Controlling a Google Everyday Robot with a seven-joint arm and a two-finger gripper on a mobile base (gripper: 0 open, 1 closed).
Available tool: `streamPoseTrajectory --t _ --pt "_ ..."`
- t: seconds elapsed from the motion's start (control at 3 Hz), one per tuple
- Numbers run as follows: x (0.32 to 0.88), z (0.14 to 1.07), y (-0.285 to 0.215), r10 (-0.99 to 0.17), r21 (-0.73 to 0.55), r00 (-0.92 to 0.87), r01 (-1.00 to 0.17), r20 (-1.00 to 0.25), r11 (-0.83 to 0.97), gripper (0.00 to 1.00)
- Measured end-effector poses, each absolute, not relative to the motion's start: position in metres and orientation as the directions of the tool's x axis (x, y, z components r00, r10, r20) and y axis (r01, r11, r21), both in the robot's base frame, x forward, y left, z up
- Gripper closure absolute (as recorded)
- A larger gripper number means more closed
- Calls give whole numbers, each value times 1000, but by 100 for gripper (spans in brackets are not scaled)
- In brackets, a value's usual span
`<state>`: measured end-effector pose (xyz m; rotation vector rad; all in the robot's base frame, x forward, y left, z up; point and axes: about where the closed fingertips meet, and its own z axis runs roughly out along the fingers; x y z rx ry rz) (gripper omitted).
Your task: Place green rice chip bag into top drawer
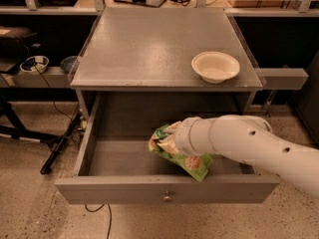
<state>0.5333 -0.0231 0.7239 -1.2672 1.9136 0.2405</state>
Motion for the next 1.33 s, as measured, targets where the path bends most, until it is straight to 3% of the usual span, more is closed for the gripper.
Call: streamPoseTrajectory --t 0.33,0.67,1.33 --pt "533 724 -23 -684 -262 -168 -839 -710 478 27" --pt "533 724 -23 -684 -262 -168 -839 -710 478 4" --pt "533 724 -23 -684 -262 -167 -839 -710 477 0"
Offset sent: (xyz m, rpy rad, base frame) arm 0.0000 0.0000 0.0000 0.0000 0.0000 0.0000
